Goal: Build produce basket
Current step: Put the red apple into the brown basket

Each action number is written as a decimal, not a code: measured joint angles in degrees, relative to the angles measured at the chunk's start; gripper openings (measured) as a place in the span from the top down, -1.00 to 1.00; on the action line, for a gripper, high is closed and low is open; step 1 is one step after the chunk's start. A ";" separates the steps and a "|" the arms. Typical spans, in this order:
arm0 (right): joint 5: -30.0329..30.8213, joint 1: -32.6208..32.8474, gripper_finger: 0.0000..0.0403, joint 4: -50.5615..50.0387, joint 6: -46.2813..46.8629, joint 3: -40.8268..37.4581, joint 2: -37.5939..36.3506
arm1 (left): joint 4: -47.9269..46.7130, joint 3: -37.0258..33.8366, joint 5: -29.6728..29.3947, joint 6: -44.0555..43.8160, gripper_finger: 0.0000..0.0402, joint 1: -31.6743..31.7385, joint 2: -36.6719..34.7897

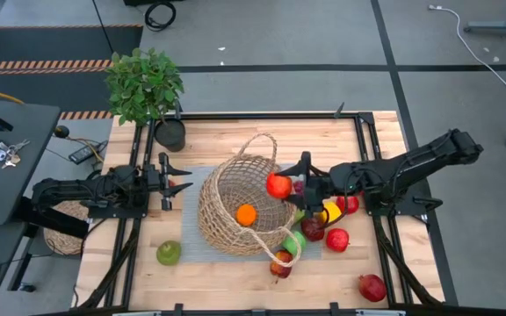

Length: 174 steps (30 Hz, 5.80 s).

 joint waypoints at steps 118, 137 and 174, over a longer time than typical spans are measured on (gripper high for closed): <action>-20.29 -6.64 -0.64 3.50 53.55 5.35 10.96 | 0.27 -0.01 0.00 -0.01 0.20 -0.02 0.00; -9.30 -7.91 -0.62 -5.95 59.55 5.34 10.98 | 0.26 -0.01 0.00 0.00 0.20 -0.01 0.00; -15.00 -9.44 -0.66 -46.51 38.16 51.41 47.70 | 0.02 -0.01 -0.01 -0.01 0.20 0.00 0.00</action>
